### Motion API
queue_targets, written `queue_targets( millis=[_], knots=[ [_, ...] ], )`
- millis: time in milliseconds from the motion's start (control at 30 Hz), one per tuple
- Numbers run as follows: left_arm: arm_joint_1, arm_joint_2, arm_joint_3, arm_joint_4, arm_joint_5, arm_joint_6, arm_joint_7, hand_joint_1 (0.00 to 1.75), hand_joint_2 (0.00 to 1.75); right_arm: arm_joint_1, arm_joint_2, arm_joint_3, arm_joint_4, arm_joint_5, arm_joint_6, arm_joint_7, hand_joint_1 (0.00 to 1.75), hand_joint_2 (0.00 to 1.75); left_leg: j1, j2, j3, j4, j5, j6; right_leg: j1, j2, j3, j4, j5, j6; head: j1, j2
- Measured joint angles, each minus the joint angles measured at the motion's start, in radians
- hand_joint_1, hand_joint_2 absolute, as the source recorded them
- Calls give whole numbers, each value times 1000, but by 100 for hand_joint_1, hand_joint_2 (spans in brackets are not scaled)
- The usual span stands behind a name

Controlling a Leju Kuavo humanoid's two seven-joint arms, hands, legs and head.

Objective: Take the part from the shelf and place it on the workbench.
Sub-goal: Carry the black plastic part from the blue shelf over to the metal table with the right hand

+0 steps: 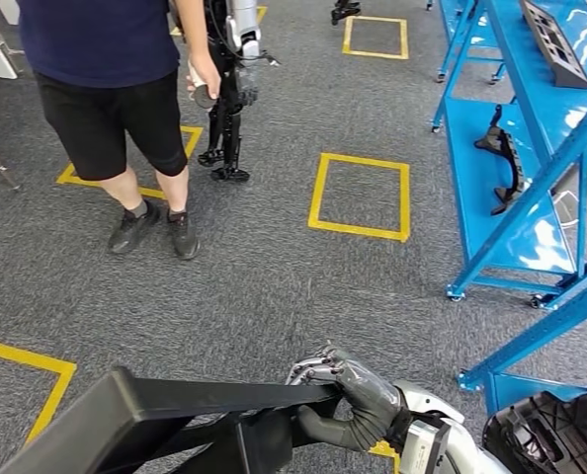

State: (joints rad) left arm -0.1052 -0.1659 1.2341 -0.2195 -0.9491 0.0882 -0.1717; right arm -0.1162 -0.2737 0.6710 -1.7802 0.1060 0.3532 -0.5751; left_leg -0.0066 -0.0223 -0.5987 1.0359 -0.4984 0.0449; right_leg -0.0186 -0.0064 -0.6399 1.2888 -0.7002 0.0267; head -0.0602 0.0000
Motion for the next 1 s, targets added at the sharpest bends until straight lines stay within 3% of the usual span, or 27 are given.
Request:
queue_targets(
  millis=[33, 100, 167, 200, 233, 300, 367, 433, 500, 533, 567, 600, 667, 733, 800, 833, 900, 933, 1000],
  knots=[
    [2, -3, 0, 0, 0, 0, 3, 0, 175, 1, -3, 0, 0, 0, 0, 2, 175, 175, 0, -15, 3, 0, -2, 0, 1, 2, -14, 5, 17, 0, 0, 0],
    [4, -9, 0, 0, -2, -1, 9, 0, 175, 1, -8, 0, 0, 0, 0, 6, 175, 175, 1, -45, 12, 2, -8, -4, 0, 18, 9, -92, 101, 1, 0, 0],
    [2, -12, 0, 0, -4, -1, 13, 0, 175, 1, -12, 0, 0, -2, 0, 8, 175, 175, 1, -72, 16, 7, -15, -12, -4, 64, 49, -203, 162, 2, 0, 0],
    [2, -12, 0, 0, -4, -1, 14, 0, 175, 1, -13, 0, -1, -3, 0, 10, 175, 175, 2, -84, 14, 9, -17, -17, -4, 81, 59, -231, 170, 1, -1, 0],
    [2, -13, 0, 0, -4, -1, 15, 0, 175, 0, -15, 0, -2, -4, 0, 12, 175, 175, 4, -94, 11, 10, -17, -22, -3, 89, 62, -238, 166, -3, -1, 0],
    [6, -13, 0, 0, -4, -1, 14, 0, 175, -6, -15, 0, -3, -7, 1, 15, 175, 175, 7, -103, 6, 10, -17, -31, -2, 71, 65, -244, 165, -14, -1, 0],
    [6, -14, 0, 0, -3, -1, 12, 0, 175, -11, -15, 0, -3, -8, 3, 17, 175, 175, 6, -65, -8, 38, -36, -42, -3, 46, 71, -249, 165, -25, -1, 0],
    [0, -14, 0, 0, -1, -1, 9, 0, 175, -12, -14, 1, -3, -10, 6, 18, 175, 175, 7, -15, -57, 132, -80, -51, -2, 15, 77, -251, 161, -33, -2, 0],
    [-3, -14, 0, 0, 2, -1, 7, 0, 175, -11, -14, 2, -2, -10, 7, 19, 175, 175, 11, 2, -118, 238, -112, -56, 1, -18, 82, -251, 154, -37, -2, 0],
    [-1, -14, 0, 0, 4, 0, 7, 0, 175, -12, -14, 2, -2, -10, 8, 19, 175, 175, 12, 6, -131, 258, -107, -56, 2, -32, 86, -251, 150, -37, -2, 0],
    [2, -14, 0, 0, 6, 0, 7, 0, 175, -12, -14, 3, -2, -11, 8, 19, 175, 175, 11, 10, -125, 239, -84, -55, 3, -46, 91, -251, 145, -36, -2, 0],
    [4, -14, 0, 0, 7, 0, 8, 0, 175, -12, -14, 3, -2, -11, 9, 19, 175, 175, 10, 19, -102, 188, -48, -50, 4, -59, 98, -251, 140, -35, -2, 0],
    [5, -14, 1, 0, 7, 2, 10, 0, 175, -11, -15, 3, -2, -13, 8, 19, 175, 175, -1, 64, -46, 73, 3, -36, 5, -82, 111, -252, 129, -29, -2, 0],
    [3, -14, 1, 0, 7, 5, 12, 0, 175, -9, -15, 4, -2, -16, 8, 19, 175, 175, -15, 94, -24, 25, 6, -21, 7, -103, 118, -253, 121, -20, -1, 0],
    [7, -14, 1, 0, 6, 6, 14, 0, 175, -8, -15, 5, -3, -19, 8, 18, 175, 175, -19, 80, -21, 16, 3, -11, 6, -120, 125, -256, 115, -9, -1, 0],
    [10, -14, 1, 0, 5, 7, 15, 0, 175, -7, -15, 5, -4, -20, 8, 18, 175, 175, -17, 70, -16, 10, 4, -7, 5, -106, 129, -253, 109, -4, -1, 0],
    [10, -14, 1, 0, 3, 11, 17, 0, 175, -3, -16, 6, -6, -22, 8, 16, 175, 175, -9, 49, -5, -2, 7, 1, 2, -48, 109, -199, 73, 0, 0, 0],
    [7, -13, 1, 0, 2, 12, 17, 0, 175, 0, -17, 6, -5, -23, 7, 16, 175, 175, -7, 38, -3, -4, 7, 4, 1, -19, 79, -144, 47, 0, 0, 0],
    [4, -13, 1, 0, 0, 13, 17, 0, 175, 10, -20, 6, -5, -23, 6, 15, 175, 175, -5, 11, -2, -4, 5, 7, 1, -1, 5, -22, 8, 1, 0, 0]
  ],
)
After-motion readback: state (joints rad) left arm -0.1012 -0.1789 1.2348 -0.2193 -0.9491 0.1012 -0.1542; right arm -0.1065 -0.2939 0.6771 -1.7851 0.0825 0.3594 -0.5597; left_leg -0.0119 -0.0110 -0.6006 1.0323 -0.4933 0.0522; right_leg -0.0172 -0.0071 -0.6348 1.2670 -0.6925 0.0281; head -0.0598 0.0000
